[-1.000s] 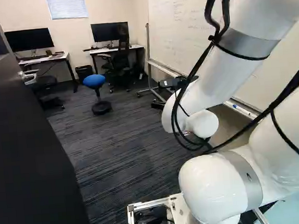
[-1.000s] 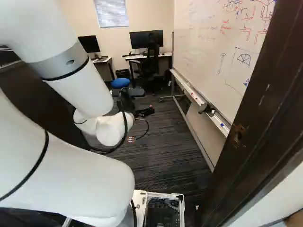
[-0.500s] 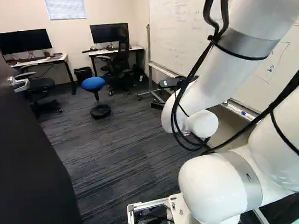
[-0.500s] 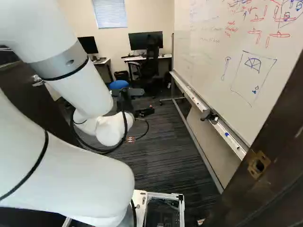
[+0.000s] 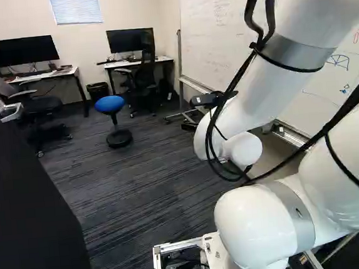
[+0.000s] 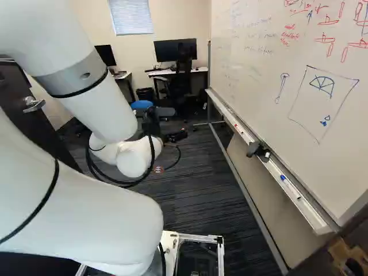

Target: Open the door and move inside

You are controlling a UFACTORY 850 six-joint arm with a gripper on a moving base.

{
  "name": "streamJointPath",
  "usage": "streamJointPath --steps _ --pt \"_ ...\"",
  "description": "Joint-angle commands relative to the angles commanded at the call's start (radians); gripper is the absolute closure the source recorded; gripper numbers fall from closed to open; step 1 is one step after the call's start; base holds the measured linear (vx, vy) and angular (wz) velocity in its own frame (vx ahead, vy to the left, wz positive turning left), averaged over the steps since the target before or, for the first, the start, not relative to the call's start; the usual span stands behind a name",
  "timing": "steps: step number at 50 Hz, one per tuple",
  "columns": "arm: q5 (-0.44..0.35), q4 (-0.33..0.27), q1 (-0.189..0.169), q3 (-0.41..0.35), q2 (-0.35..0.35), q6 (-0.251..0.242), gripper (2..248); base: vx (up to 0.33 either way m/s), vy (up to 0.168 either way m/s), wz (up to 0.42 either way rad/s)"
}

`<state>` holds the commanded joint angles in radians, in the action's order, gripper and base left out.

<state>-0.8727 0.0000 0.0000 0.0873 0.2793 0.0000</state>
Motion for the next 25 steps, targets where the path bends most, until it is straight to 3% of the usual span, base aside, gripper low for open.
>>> streamJointPath --steps 10,25 --pt "0.0 0.0 0.0 0.0 0.0 0.0 3 0.186 0.005 0.007" --pt "0.0 0.0 0.0 0.0 0.0 0.0 3 0.191 0.032 0.17"
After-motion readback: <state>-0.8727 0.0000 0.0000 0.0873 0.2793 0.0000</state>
